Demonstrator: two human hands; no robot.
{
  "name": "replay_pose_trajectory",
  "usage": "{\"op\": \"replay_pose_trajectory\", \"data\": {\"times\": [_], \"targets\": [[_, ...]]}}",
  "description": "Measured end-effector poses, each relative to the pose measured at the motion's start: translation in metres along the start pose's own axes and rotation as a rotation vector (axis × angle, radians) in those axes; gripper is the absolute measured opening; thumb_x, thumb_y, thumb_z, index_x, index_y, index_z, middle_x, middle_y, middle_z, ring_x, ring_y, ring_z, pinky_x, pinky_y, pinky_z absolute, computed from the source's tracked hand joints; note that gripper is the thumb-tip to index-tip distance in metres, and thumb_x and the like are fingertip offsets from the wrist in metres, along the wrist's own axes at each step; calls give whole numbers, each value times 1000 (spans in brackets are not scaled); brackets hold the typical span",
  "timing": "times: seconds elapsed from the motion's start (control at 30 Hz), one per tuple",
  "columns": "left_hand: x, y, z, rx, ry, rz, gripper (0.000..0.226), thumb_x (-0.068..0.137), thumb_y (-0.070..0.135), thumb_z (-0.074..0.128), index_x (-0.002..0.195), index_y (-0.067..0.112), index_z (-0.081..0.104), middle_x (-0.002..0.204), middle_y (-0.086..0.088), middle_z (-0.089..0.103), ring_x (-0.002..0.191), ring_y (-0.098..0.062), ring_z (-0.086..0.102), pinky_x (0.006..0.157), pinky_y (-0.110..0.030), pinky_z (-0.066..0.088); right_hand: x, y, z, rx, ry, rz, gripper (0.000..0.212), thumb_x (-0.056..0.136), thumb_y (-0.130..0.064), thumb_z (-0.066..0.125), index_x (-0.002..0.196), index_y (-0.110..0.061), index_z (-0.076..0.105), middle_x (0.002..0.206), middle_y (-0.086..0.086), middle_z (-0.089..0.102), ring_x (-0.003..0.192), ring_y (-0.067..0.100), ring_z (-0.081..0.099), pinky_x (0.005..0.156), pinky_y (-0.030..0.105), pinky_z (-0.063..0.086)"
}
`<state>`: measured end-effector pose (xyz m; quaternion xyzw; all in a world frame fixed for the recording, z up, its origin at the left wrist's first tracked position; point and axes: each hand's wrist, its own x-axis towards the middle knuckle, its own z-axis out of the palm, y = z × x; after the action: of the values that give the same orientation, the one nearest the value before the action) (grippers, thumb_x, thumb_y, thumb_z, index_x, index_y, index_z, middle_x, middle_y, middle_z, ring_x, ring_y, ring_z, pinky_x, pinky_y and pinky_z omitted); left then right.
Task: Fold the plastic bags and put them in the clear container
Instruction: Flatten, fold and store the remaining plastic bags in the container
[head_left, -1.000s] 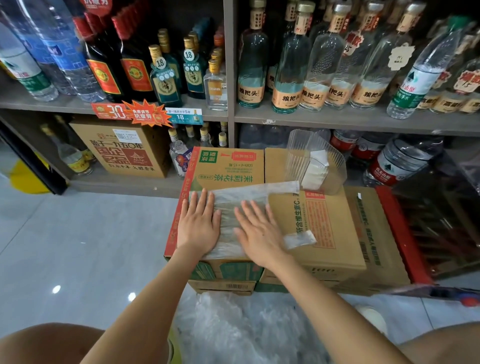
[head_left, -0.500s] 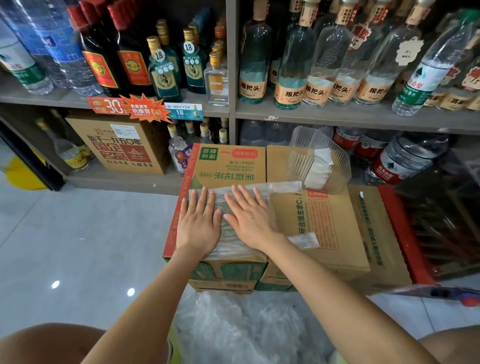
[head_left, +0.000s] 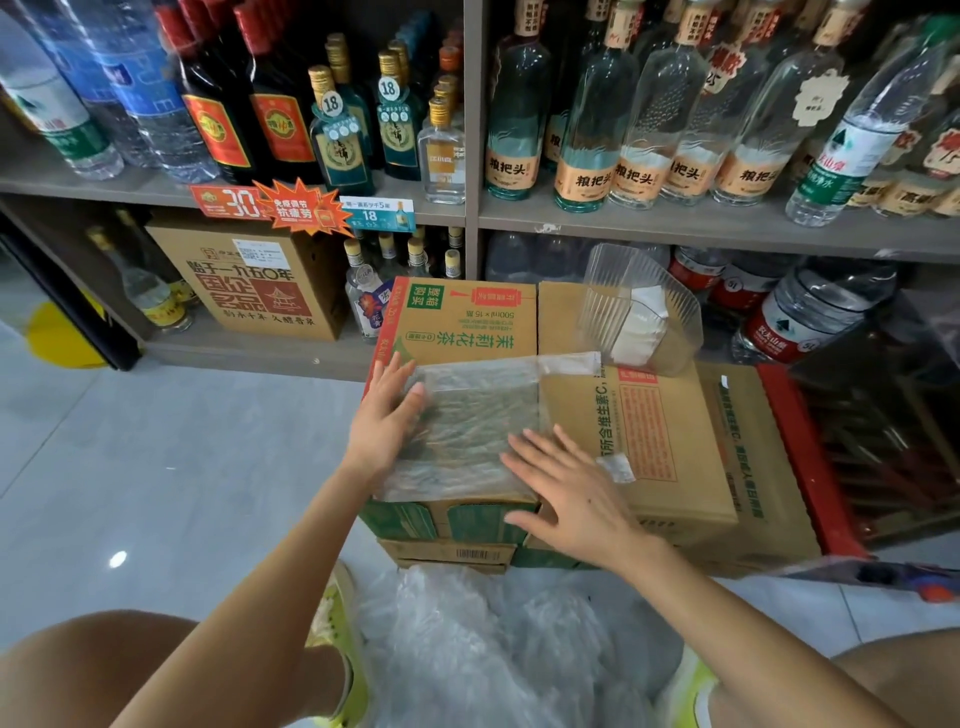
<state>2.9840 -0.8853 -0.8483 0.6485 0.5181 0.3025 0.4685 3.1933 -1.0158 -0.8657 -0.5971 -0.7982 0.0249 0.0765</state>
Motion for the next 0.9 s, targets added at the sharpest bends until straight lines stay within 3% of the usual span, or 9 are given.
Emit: {"op": "replay_pose_trajectory", "data": {"times": [0.1, 0.17, 0.27, 0.37, 0.47, 0.57, 0.63, 0.8, 0.9], "targets": [[-18, 9, -13, 32, -28, -3, 25, 99, 33, 50, 119, 26, 63, 130, 10, 55, 130, -14, 44, 104, -30, 33, -13, 1, 1, -39, 74, 3, 51, 90, -49, 40, 121, -17, 65, 128, 1, 62, 120, 18, 57, 108, 44, 24], [-36, 11, -22, 108, -74, 24, 20, 95, 42, 53, 106, 31, 66, 110, 17, 63, 110, -12, 56, 94, -28, 41, -18, -1, 0, -5, 189, 18, 38, 89, -40, 46, 109, -20, 71, 115, -3, 69, 109, 15, 64, 104, 44, 30], [-62, 6, -31, 182, -177, 59, 48, 80, 68, 41, 99, 34, 69, 102, 20, 66, 99, -5, 59, 88, -24, 45, -24, -10, -5, 88, 338, 55, 27, 89, -34, 52, 92, -22, 76, 94, -9, 74, 87, 8, 69, 98, 41, 36], [-78, -1, -33, 160, -233, 71, 61, 74, 76, 38, 106, 34, 68, 110, 22, 64, 105, 6, 55, 95, -27, 45, -26, -16, -20, 202, 361, 161, 18, 88, -29, 60, 87, -22, 77, 69, -9, 71, 61, 8, 63, 92, 42, 46], [-83, -1, -33, 126, -215, 55, 60, 69, 81, 44, 114, 44, 58, 114, 25, 61, 108, 2, 57, 99, -31, 46, -22, -16, -39, 416, 142, 348, 21, 95, -31, 57, 107, -22, 72, 85, -3, 73, 80, 13, 58, 94, 34, 41], [-75, 3, -30, 166, -147, 37, 68, 64, 78, 52, 120, 40, 54, 108, 16, 67, 103, -5, 61, 92, -32, 47, -7, -7, -55, 589, -2, 415, 20, 94, -28, 58, 106, -19, 70, 102, -7, 71, 92, 6, 60, 91, 28, 48], [-65, 7, -27, 258, -81, 30, 75, 65, 72, 55, 126, 31, 52, 105, 10, 68, 98, -9, 61, 87, -30, 47, 6, 0, -64, 617, -37, 418, 17, 93, -27, 59, 100, -19, 71, 98, -11, 69, 90, 4, 61, 89, 27, 47], [-33, 8, -16, 392, 48, -5, 45, 91, 47, 59, 128, 21, 53, 106, 4, 67, 92, -12, 61, 76, -26, 44, 45, 22, -67, 514, -93, 458, 17, 93, -32, 57, 86, -25, 70, 85, -12, 69, 83, 8, 61, 83, 29, 42], [-19, 2, -10, 431, 92, -3, 39, 94, 41, 57, 127, 21, 54, 106, 0, 70, 97, -18, 64, 73, -25, 42, 66, 32, -59, 386, -142, 501, 23, 93, -35, 55, 81, -23, 70, 81, -9, 70, 77, 12, 63, 76, 31, 48]]}}
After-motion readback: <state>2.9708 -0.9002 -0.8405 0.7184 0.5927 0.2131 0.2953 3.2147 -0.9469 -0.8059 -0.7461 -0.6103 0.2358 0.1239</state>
